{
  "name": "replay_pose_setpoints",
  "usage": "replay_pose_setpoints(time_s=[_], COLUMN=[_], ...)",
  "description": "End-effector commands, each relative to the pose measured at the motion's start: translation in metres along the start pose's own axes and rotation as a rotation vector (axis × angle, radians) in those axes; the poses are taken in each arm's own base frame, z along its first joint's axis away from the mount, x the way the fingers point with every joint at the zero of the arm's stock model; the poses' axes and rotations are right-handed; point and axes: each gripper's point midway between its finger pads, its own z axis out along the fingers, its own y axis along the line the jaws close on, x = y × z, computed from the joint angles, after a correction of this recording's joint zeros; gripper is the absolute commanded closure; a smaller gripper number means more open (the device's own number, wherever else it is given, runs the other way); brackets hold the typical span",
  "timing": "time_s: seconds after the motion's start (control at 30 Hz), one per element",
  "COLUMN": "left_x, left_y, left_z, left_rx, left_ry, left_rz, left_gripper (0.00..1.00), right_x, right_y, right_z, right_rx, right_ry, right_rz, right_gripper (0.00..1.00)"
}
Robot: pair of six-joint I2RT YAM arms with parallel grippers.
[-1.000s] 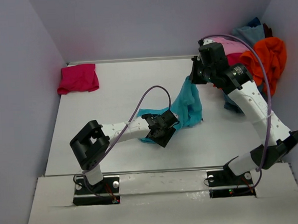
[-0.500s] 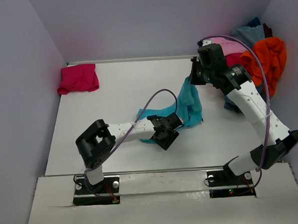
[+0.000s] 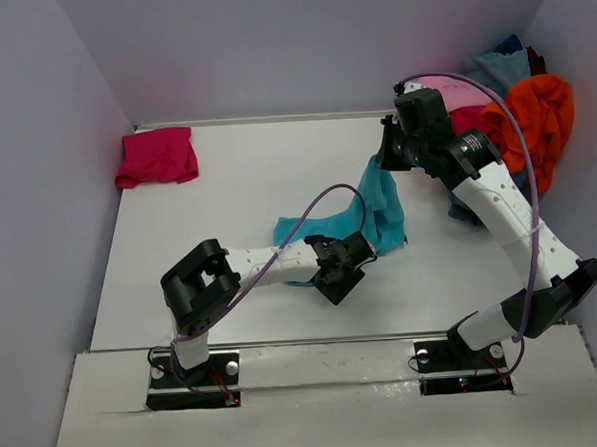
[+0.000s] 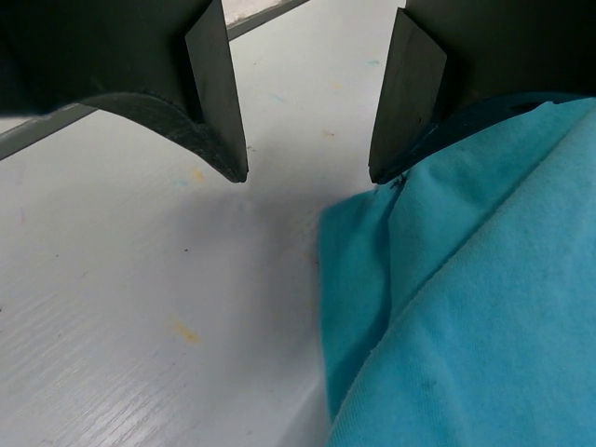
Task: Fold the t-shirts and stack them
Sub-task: Flatten the tshirt out
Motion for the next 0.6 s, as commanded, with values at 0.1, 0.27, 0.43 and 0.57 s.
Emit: replay_pose_setpoints(time_s=[0.1,0.27,0.43,0.57], left_x=[-0.006,-0.009,-0.014,-0.018], left_y=[-0.006,-0.007,-0.006,0.000], left_z=[-0.001,0.005,0.010,0.011], left_rx=[0.018,0.013,-0.005,-0.043], left_ry=[-0.002,-0.002,-0.006,-0.013], left_rz=[0.028,0.025,0.023,0.027], left_gripper=[0.34,0.34,0.35,0.35], right_x=[-0.013,-0.015,-0.015,-0.015], right_y=[0.009,0.010,0.010,0.009], right_z=[-0.005,-0.006,-0.007,-0.008], right_rx=[-0.033,-0.037,-0.040,-0.039], right_ry=[-0.057,-0.060,-0.062,-0.062], right_rz=[0.016,0.017,0.017,0.017], right_gripper=[0.93,0.93,0.93,0.93])
